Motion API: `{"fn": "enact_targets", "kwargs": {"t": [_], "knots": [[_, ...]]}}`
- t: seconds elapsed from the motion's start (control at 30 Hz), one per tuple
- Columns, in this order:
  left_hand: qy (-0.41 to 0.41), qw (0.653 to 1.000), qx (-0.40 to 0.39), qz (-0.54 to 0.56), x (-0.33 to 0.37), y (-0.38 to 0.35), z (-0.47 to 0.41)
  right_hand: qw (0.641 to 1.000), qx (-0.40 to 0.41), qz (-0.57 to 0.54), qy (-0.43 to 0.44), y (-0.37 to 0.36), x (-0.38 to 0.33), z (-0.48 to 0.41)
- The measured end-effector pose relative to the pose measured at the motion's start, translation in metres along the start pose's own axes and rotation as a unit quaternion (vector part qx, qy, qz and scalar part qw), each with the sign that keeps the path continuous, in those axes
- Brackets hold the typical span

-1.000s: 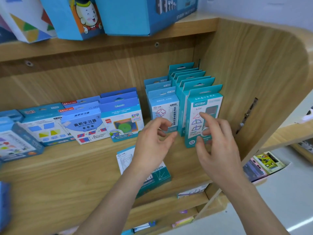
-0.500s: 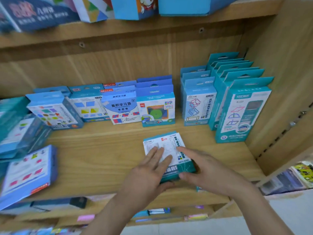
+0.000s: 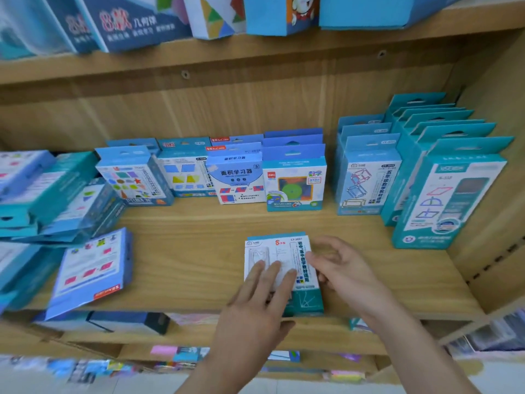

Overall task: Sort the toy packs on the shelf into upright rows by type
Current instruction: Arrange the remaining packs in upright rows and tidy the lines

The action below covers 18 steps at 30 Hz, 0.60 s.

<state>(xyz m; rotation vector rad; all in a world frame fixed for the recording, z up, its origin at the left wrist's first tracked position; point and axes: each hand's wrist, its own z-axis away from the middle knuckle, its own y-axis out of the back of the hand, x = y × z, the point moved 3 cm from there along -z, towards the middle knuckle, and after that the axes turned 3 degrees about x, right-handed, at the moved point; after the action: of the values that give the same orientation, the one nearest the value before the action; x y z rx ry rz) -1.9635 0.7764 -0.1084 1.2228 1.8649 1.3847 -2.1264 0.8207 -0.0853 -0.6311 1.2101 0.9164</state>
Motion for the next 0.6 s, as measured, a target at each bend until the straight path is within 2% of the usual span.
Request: {"fn": "enact_targets", "kwargs": {"t": [0.1,0.13,0.17,0.2,0.23,0.27,0.3,0.33,0.43,0.5,0.57,0.6], "knots": [[0.025,0.997,0.074,0.005,-0.007,0.012,0.000,0.998,0.032,-0.050,-0.017,0.005,-0.006,-0.001],[0.065,0.990,0.114,0.060,-0.012,0.025,0.001,0.995,0.041,-0.090,-0.025,0.007,-0.007,0.000],[0.138,0.967,0.160,0.141,-0.018,0.042,0.000,0.992,0.046,-0.112,-0.025,0.009,-0.008,0.002],[0.240,0.913,0.192,0.268,-0.024,0.058,-0.001,0.993,0.041,-0.109,-0.017,0.009,-0.008,0.003],[0.333,0.813,0.226,0.420,-0.030,0.069,-0.003,0.995,0.028,-0.100,-0.009,0.006,-0.010,0.005],[0.405,0.693,0.238,0.547,-0.034,0.073,-0.004,0.995,0.007,-0.096,-0.002,0.001,-0.011,0.007],[0.448,0.593,0.237,0.626,-0.037,0.073,-0.005,0.994,-0.022,-0.103,0.003,-0.006,-0.014,0.010],[0.468,0.542,0.231,0.659,-0.039,0.072,-0.006,0.991,-0.055,-0.121,0.008,-0.014,-0.016,0.013],[0.500,0.497,0.227,0.672,-0.035,0.069,-0.004,0.978,-0.112,-0.172,0.027,-0.031,-0.024,0.018],[0.512,0.483,0.214,0.677,-0.030,0.065,0.001,0.979,-0.087,-0.182,0.041,-0.035,-0.023,0.017],[0.512,0.490,0.186,0.681,-0.028,0.062,0.006,0.981,-0.055,-0.182,0.039,-0.034,-0.021,0.015],[0.508,0.509,0.173,0.673,-0.029,0.059,0.009,0.983,-0.042,-0.174,0.038,-0.034,-0.021,0.014]]}}
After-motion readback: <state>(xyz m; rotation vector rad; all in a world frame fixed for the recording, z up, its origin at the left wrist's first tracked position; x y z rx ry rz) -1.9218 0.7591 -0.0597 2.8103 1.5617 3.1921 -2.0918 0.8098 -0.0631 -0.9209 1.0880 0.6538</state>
